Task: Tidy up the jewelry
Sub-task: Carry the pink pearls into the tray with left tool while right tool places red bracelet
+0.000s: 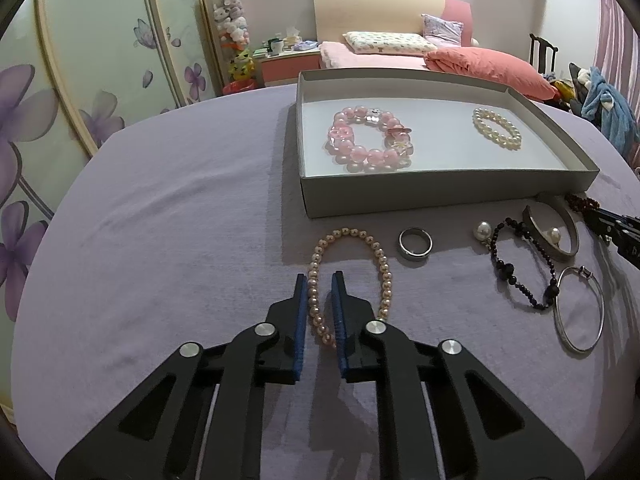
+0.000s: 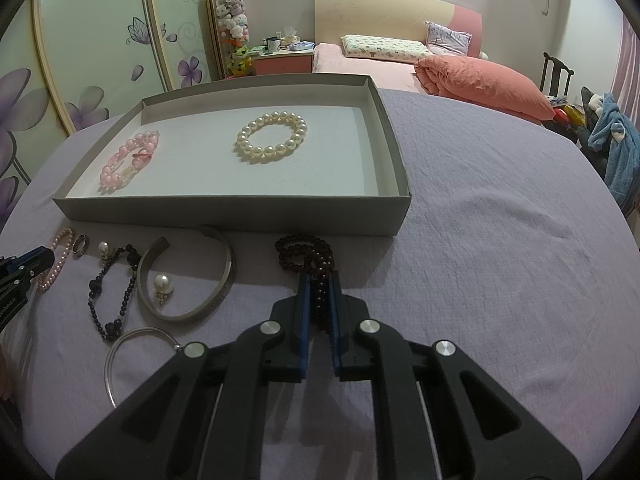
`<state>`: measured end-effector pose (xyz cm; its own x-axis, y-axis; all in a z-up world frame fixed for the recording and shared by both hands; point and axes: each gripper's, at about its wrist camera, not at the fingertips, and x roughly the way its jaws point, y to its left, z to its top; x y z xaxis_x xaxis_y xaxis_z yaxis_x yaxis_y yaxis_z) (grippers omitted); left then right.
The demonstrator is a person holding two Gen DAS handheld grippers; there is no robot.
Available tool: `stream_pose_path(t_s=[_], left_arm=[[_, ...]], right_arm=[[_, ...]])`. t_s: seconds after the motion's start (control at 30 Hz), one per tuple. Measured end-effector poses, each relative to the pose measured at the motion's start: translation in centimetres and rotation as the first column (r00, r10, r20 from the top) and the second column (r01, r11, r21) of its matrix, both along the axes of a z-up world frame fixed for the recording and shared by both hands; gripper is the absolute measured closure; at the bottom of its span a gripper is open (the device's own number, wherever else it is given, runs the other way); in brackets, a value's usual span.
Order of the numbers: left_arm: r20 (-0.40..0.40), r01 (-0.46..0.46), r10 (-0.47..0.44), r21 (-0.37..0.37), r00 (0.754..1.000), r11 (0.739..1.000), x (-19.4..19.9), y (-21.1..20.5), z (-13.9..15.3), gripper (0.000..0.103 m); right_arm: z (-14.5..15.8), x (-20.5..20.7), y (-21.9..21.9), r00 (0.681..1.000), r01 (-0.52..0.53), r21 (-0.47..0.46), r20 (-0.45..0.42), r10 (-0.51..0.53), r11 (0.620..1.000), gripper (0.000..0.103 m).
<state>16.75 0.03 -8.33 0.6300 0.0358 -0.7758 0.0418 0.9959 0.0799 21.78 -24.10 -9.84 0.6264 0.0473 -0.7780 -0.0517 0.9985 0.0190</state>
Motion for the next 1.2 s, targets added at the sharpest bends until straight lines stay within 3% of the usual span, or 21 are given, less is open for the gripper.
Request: stream_pose_path(t_s=[0.17, 0.37, 0.7, 1.03, 1.2], left_arm=[[0.0, -0.001, 0.001, -0.002, 1.0, 1.0, 0.0, -0.1, 0.0, 0.096], [0.008, -0.006, 0.006, -0.066, 1.0, 0.998, -0.4, 1.1, 0.3, 0.097], [0.161, 0.045, -0.013, -0.197, 0.987, 0.979, -3.6, 2.3, 3.7, 0.097], [0.283, 0.077, -0.004, -0.246, 0.959, 0.966, -5.9, 1.4, 6.8, 0.097], [0.34, 0.085, 0.006, -0.253, 0.94, 0.964, -6.9, 0.2, 8.0, 0.097]], right_arm=[[0.0, 0.0, -0.2, 1.0, 0.005, 0.008, -0.001, -0.005, 1.0, 0.093], [0.3, -1.2, -1.5, 0.999, 0.041, 0.085, 0.009, -0.042, 0.996, 0.098], [3.2, -5.0, -2.5, 0.993, 0.041, 0.196, 0.105, -0.062, 0.98, 0.098], [7.3, -7.7, -1.2, 0.97, -0.018, 0.261, 0.239, -0.047, 0.965, 0.098], [9.1, -9.2, 0.7, 0.944, -0.048, 0.248, 0.327, -0.037, 0.968, 0.098]])
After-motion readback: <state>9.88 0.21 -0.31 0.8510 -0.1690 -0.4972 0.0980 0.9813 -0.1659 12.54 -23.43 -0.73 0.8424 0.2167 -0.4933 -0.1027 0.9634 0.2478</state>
